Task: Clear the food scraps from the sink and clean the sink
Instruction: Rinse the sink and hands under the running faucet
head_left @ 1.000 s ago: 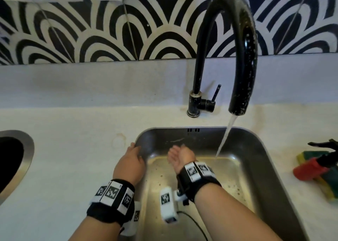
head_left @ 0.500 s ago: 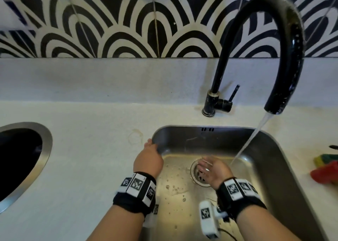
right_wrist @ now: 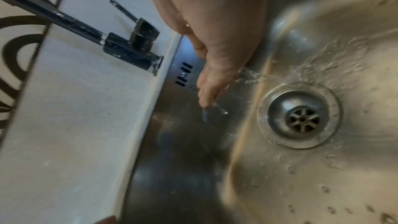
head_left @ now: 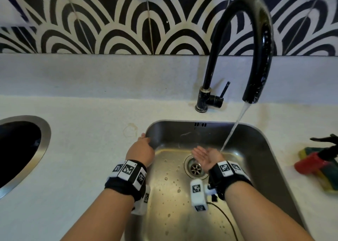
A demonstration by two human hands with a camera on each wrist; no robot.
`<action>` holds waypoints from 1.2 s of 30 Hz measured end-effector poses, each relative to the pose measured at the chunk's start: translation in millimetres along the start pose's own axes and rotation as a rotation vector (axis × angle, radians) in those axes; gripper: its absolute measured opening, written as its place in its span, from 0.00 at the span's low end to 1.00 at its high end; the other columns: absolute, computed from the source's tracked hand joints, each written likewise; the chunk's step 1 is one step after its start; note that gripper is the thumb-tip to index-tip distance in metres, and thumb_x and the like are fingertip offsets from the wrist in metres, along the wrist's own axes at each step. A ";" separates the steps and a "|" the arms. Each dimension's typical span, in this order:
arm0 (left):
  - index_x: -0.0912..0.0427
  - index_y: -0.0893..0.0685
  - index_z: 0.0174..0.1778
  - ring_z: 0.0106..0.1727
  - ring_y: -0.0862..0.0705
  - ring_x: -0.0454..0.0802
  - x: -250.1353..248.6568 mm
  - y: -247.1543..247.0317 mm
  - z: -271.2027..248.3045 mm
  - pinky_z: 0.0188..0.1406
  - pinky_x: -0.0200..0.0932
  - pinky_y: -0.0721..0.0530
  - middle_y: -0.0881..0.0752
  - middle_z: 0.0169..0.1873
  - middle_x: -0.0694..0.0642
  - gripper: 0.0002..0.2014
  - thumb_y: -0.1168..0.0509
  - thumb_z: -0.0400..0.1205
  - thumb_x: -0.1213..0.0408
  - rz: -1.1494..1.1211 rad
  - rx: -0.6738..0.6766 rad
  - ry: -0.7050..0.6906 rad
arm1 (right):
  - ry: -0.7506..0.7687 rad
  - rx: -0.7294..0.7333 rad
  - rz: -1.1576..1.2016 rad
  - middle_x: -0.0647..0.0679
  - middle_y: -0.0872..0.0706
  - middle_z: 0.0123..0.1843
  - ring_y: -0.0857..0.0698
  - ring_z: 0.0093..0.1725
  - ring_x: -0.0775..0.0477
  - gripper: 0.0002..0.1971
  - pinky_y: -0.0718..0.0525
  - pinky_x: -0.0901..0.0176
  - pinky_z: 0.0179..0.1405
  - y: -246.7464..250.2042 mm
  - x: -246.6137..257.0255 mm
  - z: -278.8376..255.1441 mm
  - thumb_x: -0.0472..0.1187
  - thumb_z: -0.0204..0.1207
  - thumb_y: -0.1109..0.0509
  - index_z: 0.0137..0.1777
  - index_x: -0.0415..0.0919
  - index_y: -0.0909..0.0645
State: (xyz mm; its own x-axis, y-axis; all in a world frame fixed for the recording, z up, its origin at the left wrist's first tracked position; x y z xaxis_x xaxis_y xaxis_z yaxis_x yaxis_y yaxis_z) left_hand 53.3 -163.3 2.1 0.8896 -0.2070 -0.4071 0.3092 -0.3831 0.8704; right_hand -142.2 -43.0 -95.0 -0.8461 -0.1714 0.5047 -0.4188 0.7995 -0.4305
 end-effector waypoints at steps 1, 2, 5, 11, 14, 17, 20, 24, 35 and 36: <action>0.59 0.27 0.74 0.74 0.27 0.56 -1.5 0.4 -0.4 0.71 0.46 0.31 0.40 0.82 0.54 0.21 0.47 0.83 0.70 0.008 0.001 -0.002 | 0.026 0.002 -0.004 0.31 0.26 0.74 0.26 0.73 0.34 0.23 0.29 0.47 0.75 -15.3 7.0 1.6 0.41 0.88 0.53 0.73 0.24 0.33; 0.60 0.26 0.73 0.73 0.26 0.57 -2.7 0.9 -0.7 0.70 0.47 0.30 0.40 0.82 0.56 0.21 0.47 0.83 0.70 0.019 0.004 -0.002 | 0.060 0.003 -0.033 0.30 0.29 0.76 0.30 0.76 0.33 0.23 0.32 0.46 0.77 -31.6 15.8 2.5 0.41 0.88 0.53 0.75 0.24 0.35; 0.62 0.23 0.69 0.66 0.20 0.61 -8.0 2.4 -0.9 0.64 0.52 0.24 0.30 0.76 0.62 0.18 0.47 0.84 0.67 0.067 0.008 -0.034 | 0.168 0.048 -0.093 0.28 0.38 0.80 0.36 0.80 0.31 0.25 0.34 0.42 0.78 -78.0 37.6 -0.1 0.39 0.87 0.56 0.79 0.24 0.42; 0.65 0.29 0.74 0.68 0.22 0.62 -3.0 1.0 1.3 0.65 0.50 0.26 0.28 0.74 0.64 0.21 0.47 0.84 0.67 0.069 0.006 -0.008 | 0.256 0.031 -0.218 0.30 0.38 0.80 0.35 0.79 0.31 0.24 0.31 0.43 0.75 -89.8 38.7 -1.7 0.38 0.87 0.55 0.79 0.26 0.42; 0.65 0.29 0.74 0.69 0.22 0.61 -0.7 2.7 1.9 0.66 0.48 0.27 0.26 0.73 0.64 0.21 0.47 0.83 0.70 0.017 -0.005 0.001 | 0.218 -0.030 -0.177 0.32 0.38 0.81 0.38 0.81 0.34 0.24 0.37 0.44 0.78 -50.9 20.8 -2.8 0.39 0.87 0.55 0.79 0.27 0.42; 0.64 0.26 0.72 0.69 0.23 0.61 -2.1 2.8 0.8 0.67 0.48 0.28 0.29 0.76 0.61 0.20 0.47 0.83 0.70 0.017 -0.003 -0.020 | 0.114 -0.061 -0.031 0.33 0.35 0.80 0.36 0.81 0.37 0.25 0.40 0.46 0.79 -3.7 -3.7 -7.6 0.42 0.88 0.57 0.79 0.29 0.38; 0.61 0.26 0.73 0.72 0.25 0.59 -1.4 2.1 -1.7 0.70 0.47 0.30 0.35 0.80 0.58 0.21 0.47 0.84 0.70 0.008 -0.005 -0.022 | 0.073 -0.086 0.067 0.34 0.28 0.76 0.30 0.77 0.38 0.24 0.36 0.48 0.77 33.6 -12.4 -15.4 0.43 0.88 0.56 0.75 0.29 0.32; 0.60 0.25 0.73 0.73 0.26 0.59 -1.6 3.4 -4.4 0.71 0.48 0.30 0.35 0.80 0.56 0.20 0.47 0.84 0.70 0.002 -0.015 -0.020 | 0.039 -0.008 0.166 0.35 0.26 0.75 0.29 0.77 0.39 0.23 0.34 0.50 0.76 45.3 -6.0 -23.7 0.43 0.87 0.53 0.75 0.30 0.31; 0.59 0.31 0.77 0.77 0.31 0.58 3.5 -4.3 -13.8 0.75 0.47 0.34 0.40 0.82 0.57 0.23 0.48 0.84 0.69 0.064 0.053 -0.024 | -0.087 0.144 -0.419 0.35 0.13 0.47 0.14 0.46 0.40 0.19 0.17 0.51 0.52 5.0 -27.3 -38.8 0.43 0.86 0.46 0.49 0.29 0.19; 0.60 0.29 0.76 0.76 0.30 0.58 2.9 -3.7 -16.8 0.74 0.47 0.33 0.37 0.81 0.58 0.23 0.48 0.84 0.69 0.074 0.056 -0.025 | -0.155 0.205 -0.595 0.36 0.13 0.46 0.13 0.45 0.41 0.20 0.18 0.54 0.49 -3.8 -50.3 -48.1 0.44 0.86 0.45 0.48 0.30 0.18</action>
State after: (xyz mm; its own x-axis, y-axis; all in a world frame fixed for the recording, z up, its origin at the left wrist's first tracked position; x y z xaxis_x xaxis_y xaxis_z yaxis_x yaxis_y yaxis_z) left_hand 60.4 -147.4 2.3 0.9004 -0.2585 -0.3498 0.2233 -0.4153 0.8818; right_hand -82.2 -9.7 -82.7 -0.4811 -0.6452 0.5935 -0.8725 0.4186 -0.2521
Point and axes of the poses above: each hand's wrist, its own z-axis towards the middle knuckle, its own y-axis out of the back of the hand, x = y × z, the point moved 9 cm from there along z, towards the middle knuckle
